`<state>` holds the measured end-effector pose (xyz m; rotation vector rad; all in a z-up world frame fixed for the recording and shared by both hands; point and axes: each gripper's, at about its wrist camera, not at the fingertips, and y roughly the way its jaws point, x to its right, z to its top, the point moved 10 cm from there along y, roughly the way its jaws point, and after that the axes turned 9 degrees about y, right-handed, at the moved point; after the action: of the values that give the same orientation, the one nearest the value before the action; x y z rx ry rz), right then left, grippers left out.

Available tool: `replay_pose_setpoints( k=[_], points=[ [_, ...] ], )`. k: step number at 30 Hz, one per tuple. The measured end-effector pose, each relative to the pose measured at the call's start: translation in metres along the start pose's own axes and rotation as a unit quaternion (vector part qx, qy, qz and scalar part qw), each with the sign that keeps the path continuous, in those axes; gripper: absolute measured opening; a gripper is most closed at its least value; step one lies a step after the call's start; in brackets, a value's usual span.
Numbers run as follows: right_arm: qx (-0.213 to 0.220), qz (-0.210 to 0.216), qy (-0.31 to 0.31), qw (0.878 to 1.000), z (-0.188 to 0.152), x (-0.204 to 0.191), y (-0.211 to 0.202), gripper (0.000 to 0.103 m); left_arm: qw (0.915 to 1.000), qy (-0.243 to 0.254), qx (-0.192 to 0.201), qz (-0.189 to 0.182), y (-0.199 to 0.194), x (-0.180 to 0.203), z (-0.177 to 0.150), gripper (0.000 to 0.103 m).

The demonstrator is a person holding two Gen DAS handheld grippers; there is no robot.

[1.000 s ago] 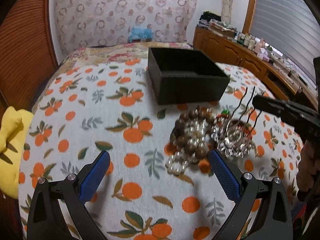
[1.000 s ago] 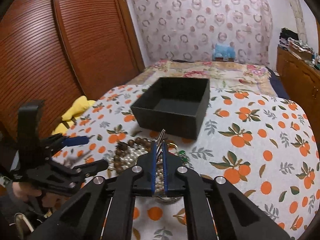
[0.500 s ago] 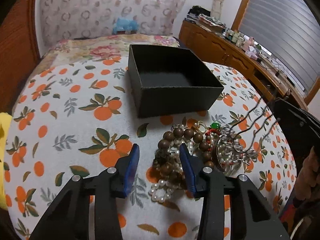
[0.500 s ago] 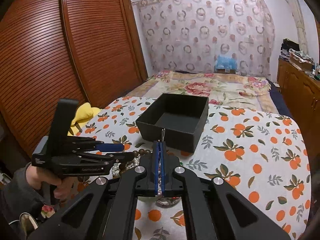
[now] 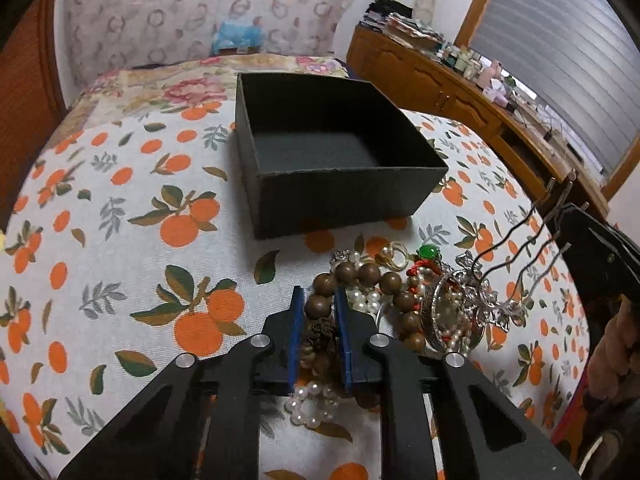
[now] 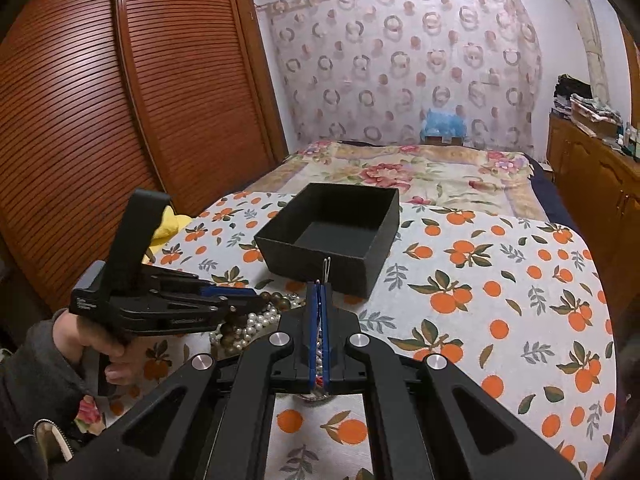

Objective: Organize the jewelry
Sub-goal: 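Grasp the brown bead bracelet with the left tool while the right tool holds the hairpins, then carry both items over the black box and open both tools to drop them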

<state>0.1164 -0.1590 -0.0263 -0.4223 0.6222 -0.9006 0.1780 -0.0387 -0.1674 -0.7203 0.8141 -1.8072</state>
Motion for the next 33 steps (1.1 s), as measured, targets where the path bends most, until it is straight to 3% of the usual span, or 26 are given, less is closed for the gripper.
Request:
replay_pose_setpoints(
  k=[17,33],
  points=[
    [0.009,-0.001,-0.012,1.0,0.014,0.003,-0.001,0.002,0.9922,0.057,0.109,0.014,-0.079,0.047,0.054,0.012],
    [0.034,0.013,-0.034,0.999,0.095,-0.002,0.034,0.002,0.985,0.058,0.156,0.045,-0.107,0.018,0.112,0.012]
  ],
)
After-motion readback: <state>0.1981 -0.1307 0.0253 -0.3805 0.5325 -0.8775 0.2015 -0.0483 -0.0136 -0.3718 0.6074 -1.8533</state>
